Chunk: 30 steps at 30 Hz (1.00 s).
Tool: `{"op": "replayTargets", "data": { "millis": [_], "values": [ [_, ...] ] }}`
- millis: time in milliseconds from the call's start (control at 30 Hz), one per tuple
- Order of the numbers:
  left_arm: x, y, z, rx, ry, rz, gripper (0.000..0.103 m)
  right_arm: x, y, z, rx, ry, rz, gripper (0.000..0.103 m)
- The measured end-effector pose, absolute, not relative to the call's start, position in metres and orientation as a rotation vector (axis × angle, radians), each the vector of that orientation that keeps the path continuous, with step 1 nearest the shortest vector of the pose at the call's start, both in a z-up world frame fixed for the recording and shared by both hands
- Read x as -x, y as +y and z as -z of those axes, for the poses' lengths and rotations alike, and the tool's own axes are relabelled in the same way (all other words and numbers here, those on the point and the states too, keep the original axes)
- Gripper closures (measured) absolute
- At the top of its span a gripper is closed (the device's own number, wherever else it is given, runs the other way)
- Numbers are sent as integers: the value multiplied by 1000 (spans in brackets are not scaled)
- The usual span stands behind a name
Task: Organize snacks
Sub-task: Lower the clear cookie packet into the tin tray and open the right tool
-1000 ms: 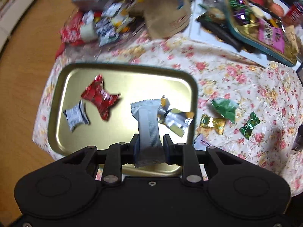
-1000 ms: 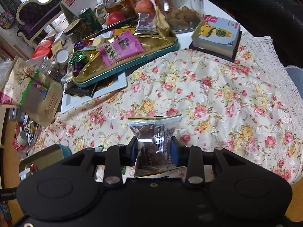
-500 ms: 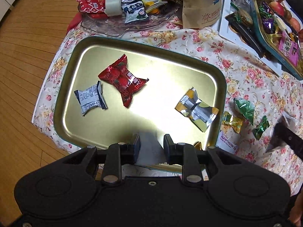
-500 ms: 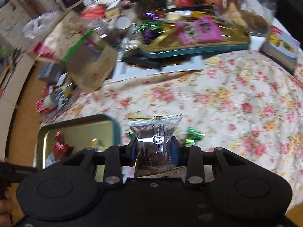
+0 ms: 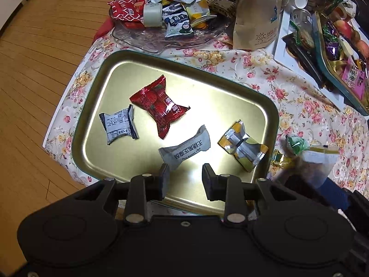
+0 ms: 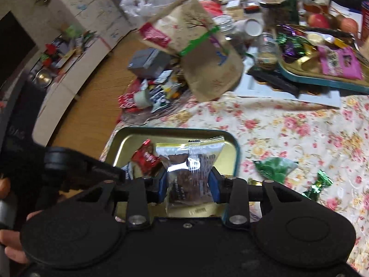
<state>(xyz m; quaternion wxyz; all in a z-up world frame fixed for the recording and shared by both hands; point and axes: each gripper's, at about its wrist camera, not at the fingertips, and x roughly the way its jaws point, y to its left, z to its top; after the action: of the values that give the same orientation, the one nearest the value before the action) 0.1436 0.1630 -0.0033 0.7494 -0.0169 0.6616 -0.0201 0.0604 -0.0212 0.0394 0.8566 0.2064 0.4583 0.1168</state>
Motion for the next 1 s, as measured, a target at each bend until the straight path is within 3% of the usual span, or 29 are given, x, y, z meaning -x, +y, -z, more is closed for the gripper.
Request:
{"op": "replayTargets", "data": {
  "millis": [433,1000],
  "values": [
    [-143,151,4,16,1445,48,62,-55,-41,-47,-467,927,-235,62],
    [-128,76,8,-103,1463,228,61,-43,-149,-4,-560,1022,181,62]
  ]
}}
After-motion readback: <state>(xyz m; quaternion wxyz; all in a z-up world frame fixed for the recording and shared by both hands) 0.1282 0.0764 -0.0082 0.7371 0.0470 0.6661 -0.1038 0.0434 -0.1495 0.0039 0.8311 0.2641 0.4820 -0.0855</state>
